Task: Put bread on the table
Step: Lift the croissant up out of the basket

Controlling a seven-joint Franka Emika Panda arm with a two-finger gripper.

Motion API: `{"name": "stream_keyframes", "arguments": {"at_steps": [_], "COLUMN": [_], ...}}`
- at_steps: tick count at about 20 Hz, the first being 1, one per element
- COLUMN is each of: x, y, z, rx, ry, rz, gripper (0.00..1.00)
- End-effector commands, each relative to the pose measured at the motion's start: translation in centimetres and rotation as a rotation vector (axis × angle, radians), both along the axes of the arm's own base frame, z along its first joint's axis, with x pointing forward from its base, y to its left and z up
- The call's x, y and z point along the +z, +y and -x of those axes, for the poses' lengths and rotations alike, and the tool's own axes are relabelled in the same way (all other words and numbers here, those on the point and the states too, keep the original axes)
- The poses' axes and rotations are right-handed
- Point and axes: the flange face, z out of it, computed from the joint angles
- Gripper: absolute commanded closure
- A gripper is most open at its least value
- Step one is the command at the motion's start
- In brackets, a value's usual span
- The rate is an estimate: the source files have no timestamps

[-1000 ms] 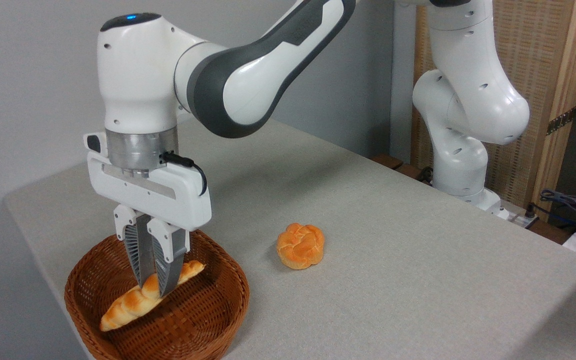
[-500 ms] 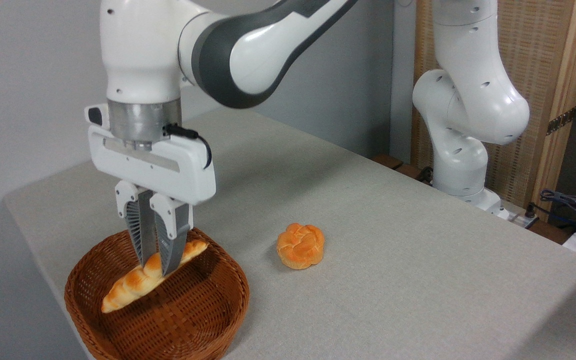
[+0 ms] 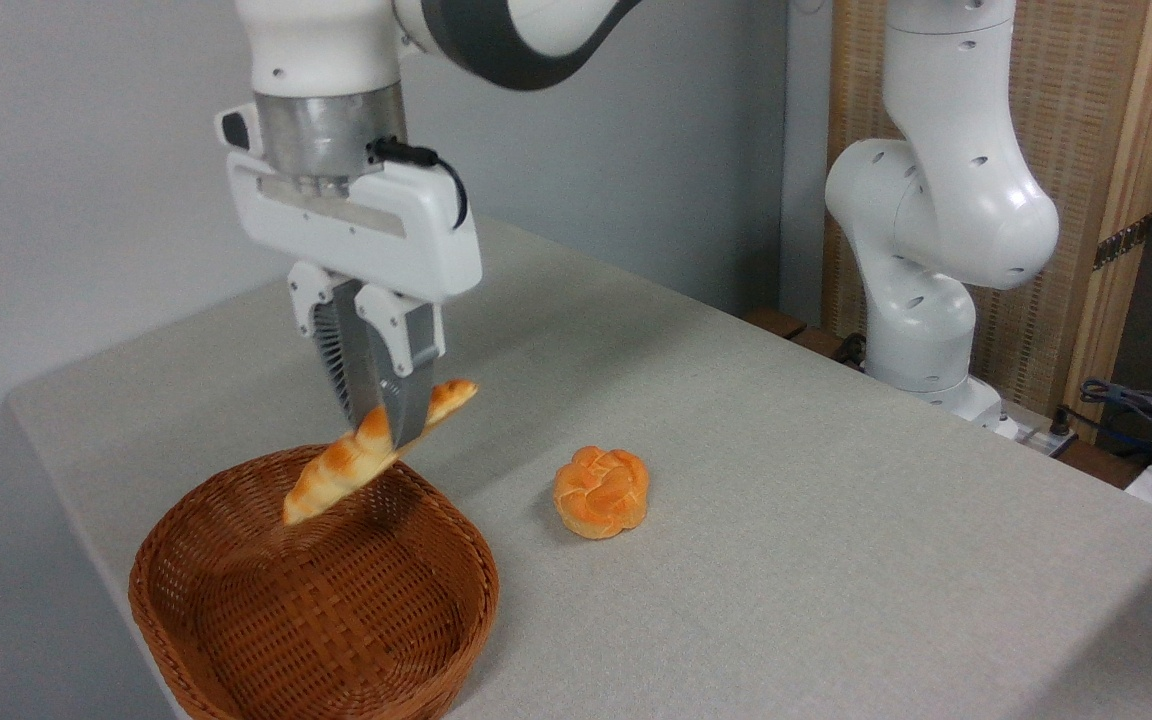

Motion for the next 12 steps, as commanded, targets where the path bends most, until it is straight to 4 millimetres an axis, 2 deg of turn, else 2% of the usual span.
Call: {"name": "stream_keyframes", "arguments": {"at_steps": [1, 6, 10, 11, 12], "x": [1.1, 1.2, 1.1, 1.0, 0.8], "y": [0.0, 0.1, 0.0, 0.0, -0.3], "z": [2.3, 5.3, 6.4, 6.6, 6.6], "rx": [-0.063, -0.148, -0.215, -0.225, -0.229], "ry": [0.074, 0.208, 0.272, 0.287, 0.292], "rz": [0.036, 0.038, 0.06, 0.062, 0.061], "gripper": [0.6, 0.59, 0.54, 0.47, 0.31]}}
